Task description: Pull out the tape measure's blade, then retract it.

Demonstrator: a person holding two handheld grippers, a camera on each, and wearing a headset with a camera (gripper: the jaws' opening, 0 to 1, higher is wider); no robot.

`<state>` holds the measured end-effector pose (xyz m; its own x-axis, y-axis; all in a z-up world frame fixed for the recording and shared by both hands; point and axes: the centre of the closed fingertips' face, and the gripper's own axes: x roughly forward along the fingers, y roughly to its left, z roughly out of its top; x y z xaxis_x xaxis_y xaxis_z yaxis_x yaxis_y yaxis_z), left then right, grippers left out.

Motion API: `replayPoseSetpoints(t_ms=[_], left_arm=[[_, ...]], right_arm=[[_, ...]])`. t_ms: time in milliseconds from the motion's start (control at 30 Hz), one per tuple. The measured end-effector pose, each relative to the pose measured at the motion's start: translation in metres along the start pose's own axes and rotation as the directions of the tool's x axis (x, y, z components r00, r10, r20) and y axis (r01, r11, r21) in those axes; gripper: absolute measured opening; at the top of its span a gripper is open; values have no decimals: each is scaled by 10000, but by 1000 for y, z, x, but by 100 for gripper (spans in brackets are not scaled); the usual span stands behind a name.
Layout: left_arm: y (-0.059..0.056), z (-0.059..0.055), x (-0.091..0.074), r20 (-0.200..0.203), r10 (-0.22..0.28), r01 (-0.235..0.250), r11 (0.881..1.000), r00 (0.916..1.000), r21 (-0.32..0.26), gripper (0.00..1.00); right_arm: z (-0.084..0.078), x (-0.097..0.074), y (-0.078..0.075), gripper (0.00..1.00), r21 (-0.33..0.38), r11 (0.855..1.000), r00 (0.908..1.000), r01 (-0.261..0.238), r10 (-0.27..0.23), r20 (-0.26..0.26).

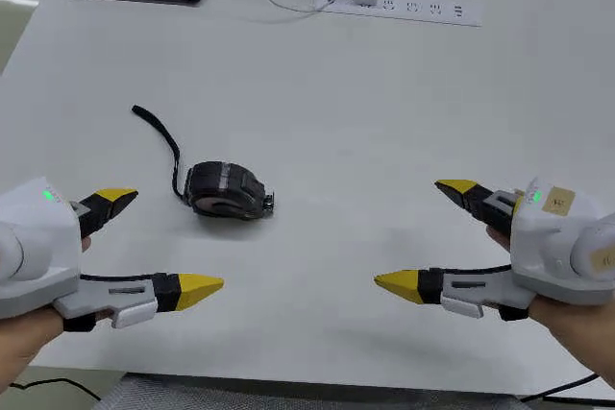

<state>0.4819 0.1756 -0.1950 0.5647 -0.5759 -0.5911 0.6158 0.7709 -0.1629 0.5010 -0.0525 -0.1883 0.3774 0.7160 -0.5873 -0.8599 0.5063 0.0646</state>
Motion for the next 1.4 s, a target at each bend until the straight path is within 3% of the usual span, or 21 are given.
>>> replayPoseSetpoints(t_ms=[600, 867, 1400], left_arm=[[-6, -8, -6, 53, -179, 180, 9997, 9998, -159, 91], [-7, -9, -6, 72, -195, 197, 9996, 9998, -203, 91], [-9, -9, -7, 23, -240, 240, 9996, 9997, -179, 90]], right_arm=[[-21, -15, 3, 88, 662, 9962, 9977, 571, -593, 323], [-33, -19, 3, 89, 773, 9948, 9976, 662, -677, 164], [-35, -22, 3, 89, 780, 9944, 9974, 707, -716, 88]])
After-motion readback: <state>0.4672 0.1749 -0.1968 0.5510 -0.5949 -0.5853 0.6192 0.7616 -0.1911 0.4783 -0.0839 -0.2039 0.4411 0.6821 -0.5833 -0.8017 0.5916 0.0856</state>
